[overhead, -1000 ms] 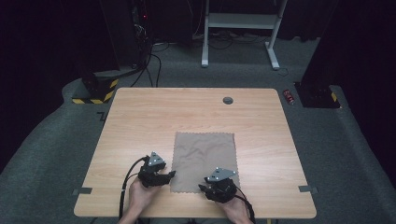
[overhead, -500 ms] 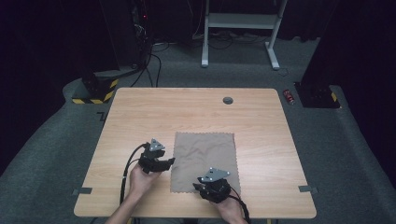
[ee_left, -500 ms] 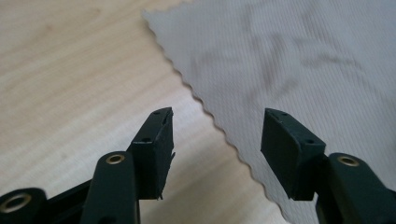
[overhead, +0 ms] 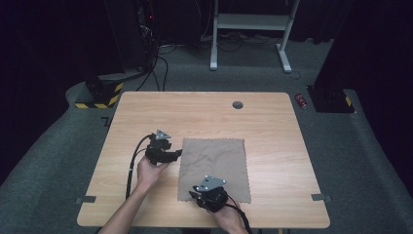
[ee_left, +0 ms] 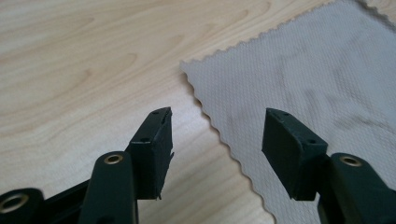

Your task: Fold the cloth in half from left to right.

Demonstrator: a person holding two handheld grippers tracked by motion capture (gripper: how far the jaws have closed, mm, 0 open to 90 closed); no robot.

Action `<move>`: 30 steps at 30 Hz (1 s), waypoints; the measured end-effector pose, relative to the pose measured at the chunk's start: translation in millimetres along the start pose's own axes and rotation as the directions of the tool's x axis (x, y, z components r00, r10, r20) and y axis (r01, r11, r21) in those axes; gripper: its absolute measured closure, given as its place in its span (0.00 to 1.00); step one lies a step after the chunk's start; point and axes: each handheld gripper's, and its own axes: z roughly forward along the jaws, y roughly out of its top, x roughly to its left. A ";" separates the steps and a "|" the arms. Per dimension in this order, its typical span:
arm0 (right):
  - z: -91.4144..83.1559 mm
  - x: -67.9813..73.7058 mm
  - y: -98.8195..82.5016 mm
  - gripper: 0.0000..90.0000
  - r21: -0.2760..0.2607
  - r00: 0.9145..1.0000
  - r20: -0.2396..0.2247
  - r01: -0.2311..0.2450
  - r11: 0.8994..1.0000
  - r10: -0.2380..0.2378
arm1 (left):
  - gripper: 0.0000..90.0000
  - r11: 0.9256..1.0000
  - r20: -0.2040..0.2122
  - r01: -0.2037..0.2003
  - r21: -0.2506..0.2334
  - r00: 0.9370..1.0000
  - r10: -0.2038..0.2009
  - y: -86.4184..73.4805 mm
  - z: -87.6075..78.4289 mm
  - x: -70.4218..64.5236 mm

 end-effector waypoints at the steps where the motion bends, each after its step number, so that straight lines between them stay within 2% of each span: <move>1: 2.1 1.3 2.2 0.82 -0.004 1.000 -0.007 0.006 1.000 -0.006 | 0.48 1.000 0.004 0.009 -0.011 1.000 -0.009 1.5 1.1 1.4; 4: 6.8 5.3 6.9 0.82 -0.017 1.000 -0.024 0.008 1.000 -0.008 | 0.50 0.998 0.026 0.059 -0.038 0.998 -0.058 2.8 6.7 7.7; 8: 11.7 10.4 8.6 0.82 -0.003 0.999 -0.032 0.005 1.000 -0.005 | 0.51 0.994 0.018 0.104 -0.024 0.994 -0.103 1.4 19.0 16.9; 11: 12.9 13.3 9.3 0.81 0.004 0.999 -0.033 0.018 1.000 -0.018 | 0.50 0.995 0.010 0.100 -0.008 0.995 -0.100 7.2 24.4 19.6; 13: 14.3 14.2 9.8 0.81 0.012 0.999 -0.034 0.023 1.000 -0.022 | 0.51 0.994 0.006 0.095 -0.045 0.995 -0.095 12.6 25.8 18.9; 16: 15.5 15.3 10.4 0.80 0.006 0.999 -0.032 0.018 1.000 -0.017 | 0.50 0.997 -0.007 0.078 -0.010 0.997 -0.078 24.6 34.0 19.2; 18: 17.0 16.7 10.9 0.80 0.010 0.999 -0.032 0.019 1.000 -0.019 | 0.50 0.997 -0.010 0.079 -0.003 0.997 -0.079 30.1 38.8 19.0; 19: 17.4 17.4 11.1 0.80 0.013 0.999 -0.029 0.023 1.000 -0.022 | 0.50 0.996 -0.013 0.085 -0.016 0.996 -0.085 32.3 41.4 19.2; 21: 18.1 19.5 11.4 0.79 0.016 0.999 -0.026 0.026 1.000 -0.026 | 0.50 0.995 -0.018 0.096 0.008 0.995 -0.096 36.4 47.9 20.6; 23: 18.6 21.0 11.5 0.78 0.012 0.999 -0.035 0.026 1.000 -0.026 | 0.50 0.995 -0.031 0.096 0.027 0.995 -0.095 39.1 54.4 21.0; 25: 18.7 22.2 11.8 0.78 0.018 0.999 -0.036 0.027 0.999 -0.026 | 0.51 0.995 -0.036 0.099 0.025 0.994 -0.098 39.4 59.2 22.1; 28: 19.8 23.5 12.1 0.77 0.019 0.999 -0.036 0.028 0.999 -0.028 | 0.51 0.992 -0.049 0.121 0.045 0.992 -0.119 36.6 66.4 24.2; 30: 21.0 24.4 12.5 0.76 0.017 0.999 -0.040 0.032 0.999 -0.031 | 0.51 0.991 -0.062 0.117 0.062 0.992 -0.113 34.4 70.9 25.7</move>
